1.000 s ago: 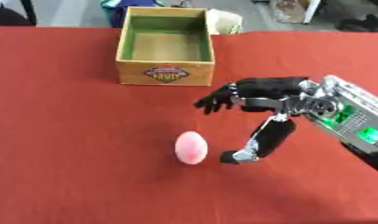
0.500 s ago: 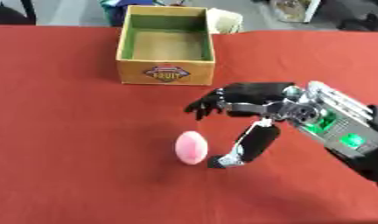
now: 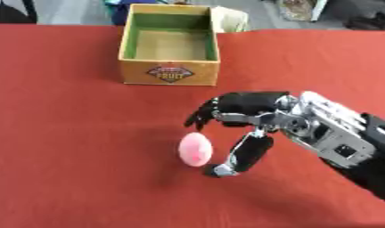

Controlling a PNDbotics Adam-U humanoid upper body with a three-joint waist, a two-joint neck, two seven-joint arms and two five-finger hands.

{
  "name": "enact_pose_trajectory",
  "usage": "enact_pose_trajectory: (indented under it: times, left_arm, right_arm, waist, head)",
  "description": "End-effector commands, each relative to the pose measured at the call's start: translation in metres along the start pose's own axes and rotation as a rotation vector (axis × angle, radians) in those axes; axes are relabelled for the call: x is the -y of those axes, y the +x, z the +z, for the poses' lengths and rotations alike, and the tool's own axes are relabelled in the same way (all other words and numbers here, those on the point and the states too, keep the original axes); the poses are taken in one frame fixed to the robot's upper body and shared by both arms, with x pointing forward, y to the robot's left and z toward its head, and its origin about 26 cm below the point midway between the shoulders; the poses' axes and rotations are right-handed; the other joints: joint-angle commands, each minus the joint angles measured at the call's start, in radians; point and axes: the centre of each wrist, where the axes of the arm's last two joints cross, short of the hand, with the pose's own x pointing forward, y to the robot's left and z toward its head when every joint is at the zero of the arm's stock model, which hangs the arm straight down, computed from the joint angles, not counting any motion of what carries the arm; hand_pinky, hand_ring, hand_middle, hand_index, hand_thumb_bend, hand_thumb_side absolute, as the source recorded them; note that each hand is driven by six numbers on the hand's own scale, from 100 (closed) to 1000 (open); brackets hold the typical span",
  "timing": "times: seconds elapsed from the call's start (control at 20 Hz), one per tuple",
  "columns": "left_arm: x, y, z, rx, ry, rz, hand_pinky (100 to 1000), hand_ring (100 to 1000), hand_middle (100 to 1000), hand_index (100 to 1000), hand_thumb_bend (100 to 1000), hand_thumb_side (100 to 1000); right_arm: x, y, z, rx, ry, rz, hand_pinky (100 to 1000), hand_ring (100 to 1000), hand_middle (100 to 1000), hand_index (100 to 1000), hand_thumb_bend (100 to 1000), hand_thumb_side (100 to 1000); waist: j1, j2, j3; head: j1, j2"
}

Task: Pick up objects on the table and place them in the box.

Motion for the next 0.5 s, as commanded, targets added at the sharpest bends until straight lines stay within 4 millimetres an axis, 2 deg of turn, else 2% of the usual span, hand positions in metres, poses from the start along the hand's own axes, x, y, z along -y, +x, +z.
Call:
enact_pose_trajectory:
  times: [0.05,0.5]
  left_arm:
    - [0.0022,0.0067,-0.0034,0.025,-0.012,0.018,486,482,361,514,100,681]
    - [0.0031,0.0068,-0.0031,0.024,-0.017,0.022,487,482,361,511,100,683]
  right_arm:
    - [0.0057,0.0035,0.0039,-0.022,-0.014,0.032,733,806,720,915,416,468]
    - [0.0026,0.0059,0.0015,-0.071,0.000,0.021,727,800,683,898,383,460]
  waist:
    - [0.002,-0.011,0.002]
    - [0.001,-0.008,0.006]
  head:
    - [-0.004,-0.003]
    - [-0.001,-0.009]
